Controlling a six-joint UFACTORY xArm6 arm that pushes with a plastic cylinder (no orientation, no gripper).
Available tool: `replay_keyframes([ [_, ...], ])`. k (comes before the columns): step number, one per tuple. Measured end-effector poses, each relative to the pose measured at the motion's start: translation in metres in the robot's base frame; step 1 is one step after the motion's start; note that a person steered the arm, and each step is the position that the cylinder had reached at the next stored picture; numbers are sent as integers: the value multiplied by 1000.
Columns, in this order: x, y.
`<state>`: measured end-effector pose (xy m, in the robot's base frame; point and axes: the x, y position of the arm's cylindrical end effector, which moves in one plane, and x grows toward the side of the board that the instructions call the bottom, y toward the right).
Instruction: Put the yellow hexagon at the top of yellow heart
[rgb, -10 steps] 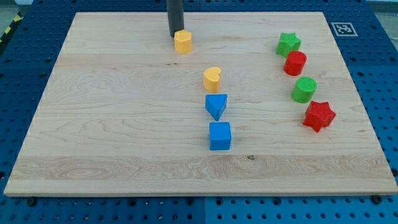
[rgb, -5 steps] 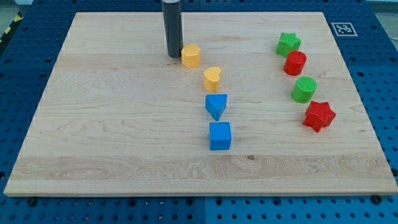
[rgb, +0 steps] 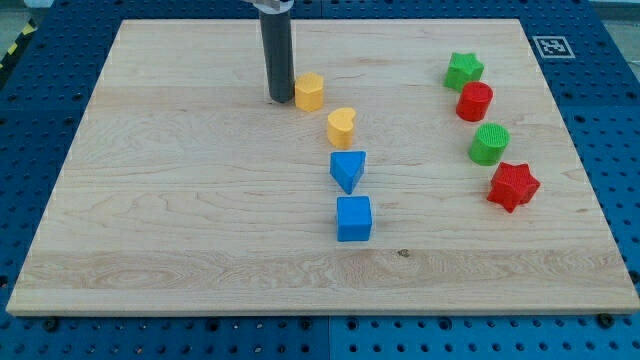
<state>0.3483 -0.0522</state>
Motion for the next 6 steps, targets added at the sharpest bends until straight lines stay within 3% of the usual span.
replay_keyframes([
  [4,0,43],
  [6,0,32],
])
